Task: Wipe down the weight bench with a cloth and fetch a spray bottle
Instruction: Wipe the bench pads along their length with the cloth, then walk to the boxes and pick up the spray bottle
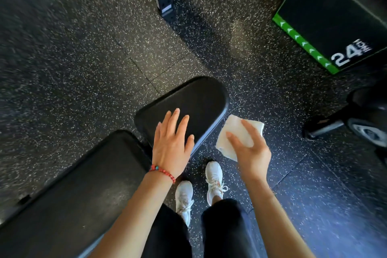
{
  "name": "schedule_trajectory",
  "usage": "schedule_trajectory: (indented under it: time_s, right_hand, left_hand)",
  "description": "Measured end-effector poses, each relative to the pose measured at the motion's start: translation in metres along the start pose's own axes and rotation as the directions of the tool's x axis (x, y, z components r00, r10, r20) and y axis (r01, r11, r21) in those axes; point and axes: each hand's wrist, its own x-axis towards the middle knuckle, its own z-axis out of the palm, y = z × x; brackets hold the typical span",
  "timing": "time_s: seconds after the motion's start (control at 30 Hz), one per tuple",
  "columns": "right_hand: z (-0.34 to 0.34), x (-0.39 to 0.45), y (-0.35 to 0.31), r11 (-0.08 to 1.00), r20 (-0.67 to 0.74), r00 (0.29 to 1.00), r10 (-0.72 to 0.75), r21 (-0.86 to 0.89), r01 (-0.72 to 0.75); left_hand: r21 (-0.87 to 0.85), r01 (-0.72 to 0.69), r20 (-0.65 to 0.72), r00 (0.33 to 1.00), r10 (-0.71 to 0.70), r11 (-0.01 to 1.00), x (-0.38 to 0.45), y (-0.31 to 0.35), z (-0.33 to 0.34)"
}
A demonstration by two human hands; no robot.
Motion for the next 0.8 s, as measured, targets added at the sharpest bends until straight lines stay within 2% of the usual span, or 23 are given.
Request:
schedule_trajectory:
  time_s: [0.17, 0.4, 0.53, 0.8]
  right_hand:
    - [-0.048, -0.034, -0.029, 0.996, -0.098, 0.995, 0.012, 0.084, -0.003]
    - [-0.134, -0.056, -0.048, 0.987, -0.164, 0.986, 0.042, 0.162, -0.016]
    - [-0.182, -0.044, -0.055, 0.991, -0.198, 0.98, 0.031, 0.132, -0.004]
    - [-0.284, 0.023, -0.061, 0.962, -0.212, 0.976, 0.044, 0.273, 0.016]
  left_hand:
    - [0.036, -0.116, -0.017, 0.993, 0.117, 0.993, -0.008, 0.034, -0.048]
    - [0.076, -0.267, 0.05, 0.963, 0.264, 0.961, -0.004, 0.101, -0.082]
    - [0.107, -0.354, 0.081, 0.934, 0.347, 0.929, 0.011, 0.15, -0.082]
    - [0.125, -0.45, 0.123, 0.891, 0.437, 0.884, 0.061, 0.27, -0.058]
